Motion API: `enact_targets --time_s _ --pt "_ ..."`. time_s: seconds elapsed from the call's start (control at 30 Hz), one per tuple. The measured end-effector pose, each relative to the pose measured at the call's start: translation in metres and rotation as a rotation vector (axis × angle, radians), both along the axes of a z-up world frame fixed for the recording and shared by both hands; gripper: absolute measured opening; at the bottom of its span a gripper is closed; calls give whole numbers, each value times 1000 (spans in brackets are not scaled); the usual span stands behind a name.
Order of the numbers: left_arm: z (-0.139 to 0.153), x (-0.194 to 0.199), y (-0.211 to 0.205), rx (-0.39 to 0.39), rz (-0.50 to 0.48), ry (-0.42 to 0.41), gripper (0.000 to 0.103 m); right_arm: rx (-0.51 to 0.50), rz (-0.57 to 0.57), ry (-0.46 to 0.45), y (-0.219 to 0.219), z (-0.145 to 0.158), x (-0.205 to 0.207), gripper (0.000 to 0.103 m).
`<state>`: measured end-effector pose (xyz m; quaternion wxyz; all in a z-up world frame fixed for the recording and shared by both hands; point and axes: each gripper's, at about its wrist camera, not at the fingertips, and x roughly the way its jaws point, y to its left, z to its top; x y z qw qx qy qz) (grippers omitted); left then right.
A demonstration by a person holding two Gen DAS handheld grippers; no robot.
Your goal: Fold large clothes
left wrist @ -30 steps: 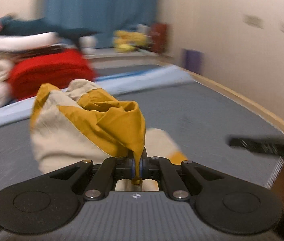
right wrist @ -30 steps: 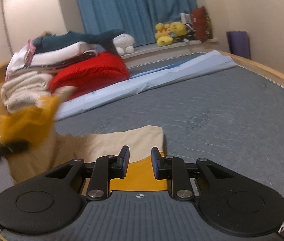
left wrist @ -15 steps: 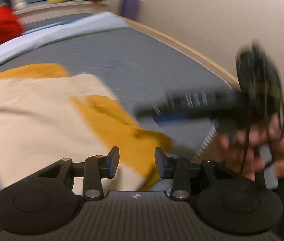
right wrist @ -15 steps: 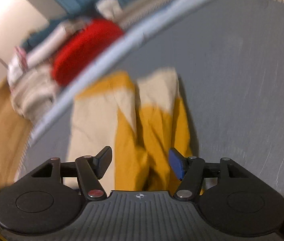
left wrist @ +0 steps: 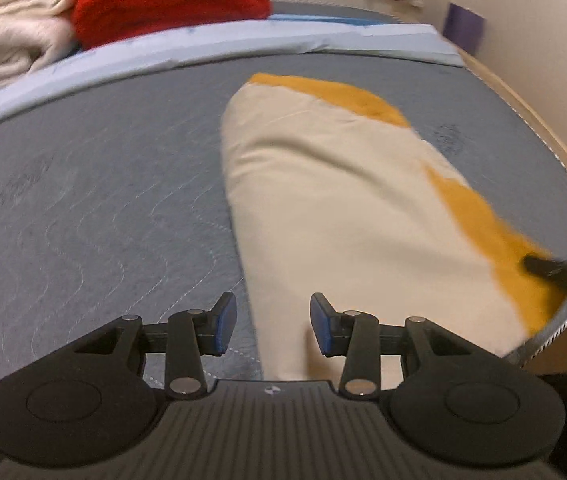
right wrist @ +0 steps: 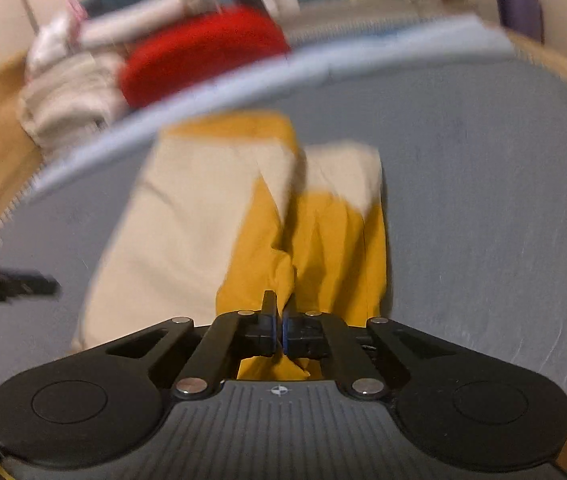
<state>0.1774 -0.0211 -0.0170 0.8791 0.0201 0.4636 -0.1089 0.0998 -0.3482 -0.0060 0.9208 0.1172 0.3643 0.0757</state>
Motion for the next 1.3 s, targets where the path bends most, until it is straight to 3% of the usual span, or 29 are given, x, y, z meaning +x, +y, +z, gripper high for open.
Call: enact_targets --time_s 0.1,0.13,0.17,0.33,0.5,0.6,0.7,0.77,0.9,0.97,1.03,1.13,1.2,1.3 --pt "1 4 -2 -49 13 16 45 54 -6 -211 -15 38 -31 1" --pt "1 6 -5 -66 7 21 45 46 -5 -235 -20 43 -36 1" --pt "0 5 -3 -77 1 26 45 25 -17 -218 -24 42 -38 1" --pt "-5 0 -15 -117 -52 73 45 -70 -118 48 -47 -4 -16 1" --pt "-21 -3 -30 -109 -101 113 45 -78 -95 82 -47 -18 -11 1" --pt "-59 -3 -44 53 -161 230 48 -95 -79 142 -47 -28 -4 1" --pt "-68 -7 -56 152 -215 219 48 -156 -30 244 -36 -47 9 1" --pt "-63 -6 -53 123 -203 233 48 -209 -5 248 -29 -50 10 1" --pt "-42 -12 -42 17 -216 204 47 -190 -25 240 -37 -46 11 1" --pt "-61 -13 -45 101 -233 271 50 -206 -17 244 -33 -48 9 1" --pt "-65 -15 -53 155 -285 255 50 -253 7 257 -26 -52 8 0" --pt "-60 -12 -46 114 -260 272 49 -295 5 249 -17 -47 6 0" --pt "-50 -11 -49 102 -264 246 49 -316 -8 238 -15 -44 5 0" --pt "-29 -6 -46 44 -250 126 49 -336 -11 234 -14 -42 3 0"
